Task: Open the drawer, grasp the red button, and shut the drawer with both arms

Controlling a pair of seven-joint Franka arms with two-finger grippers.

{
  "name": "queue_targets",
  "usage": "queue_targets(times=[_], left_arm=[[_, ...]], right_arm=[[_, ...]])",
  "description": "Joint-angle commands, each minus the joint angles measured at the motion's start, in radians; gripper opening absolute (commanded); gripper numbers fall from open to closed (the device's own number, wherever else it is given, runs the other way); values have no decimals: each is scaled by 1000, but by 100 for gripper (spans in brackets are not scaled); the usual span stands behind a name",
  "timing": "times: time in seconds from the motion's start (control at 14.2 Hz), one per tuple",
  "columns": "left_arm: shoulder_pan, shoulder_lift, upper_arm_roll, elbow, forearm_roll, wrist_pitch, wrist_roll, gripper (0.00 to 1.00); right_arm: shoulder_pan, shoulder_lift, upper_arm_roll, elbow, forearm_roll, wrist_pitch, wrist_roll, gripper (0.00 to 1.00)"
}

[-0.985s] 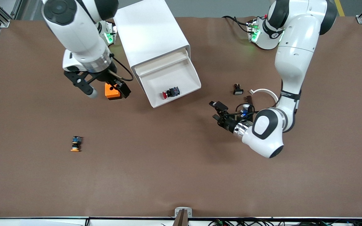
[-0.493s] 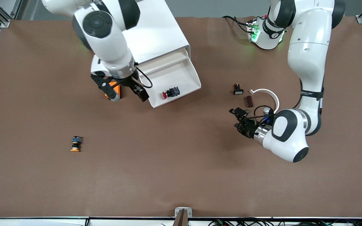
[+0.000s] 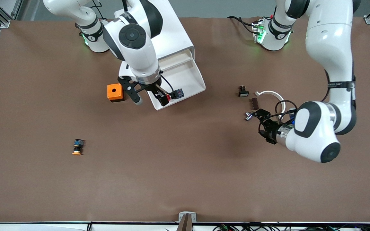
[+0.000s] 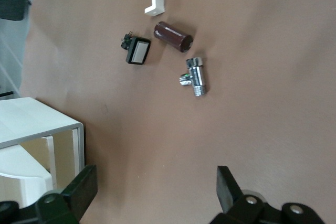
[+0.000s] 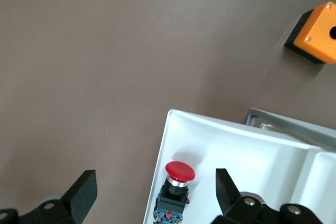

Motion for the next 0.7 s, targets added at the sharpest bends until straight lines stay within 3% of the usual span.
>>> queue_targets(times=[0.0, 0.35, 0.63], left_arm=[[-9, -67, 36, -13, 27, -4, 92, 100], [-27, -127, 53, -15, 171, -4, 316, 100], [-27, -148, 53, -13, 195, 6, 537, 99]], right_arm=[[28, 32, -8, 7, -8, 30, 62, 100], [79, 69, -8, 6, -14, 62, 142, 100], [113, 78, -8, -57, -14, 129, 197, 100]])
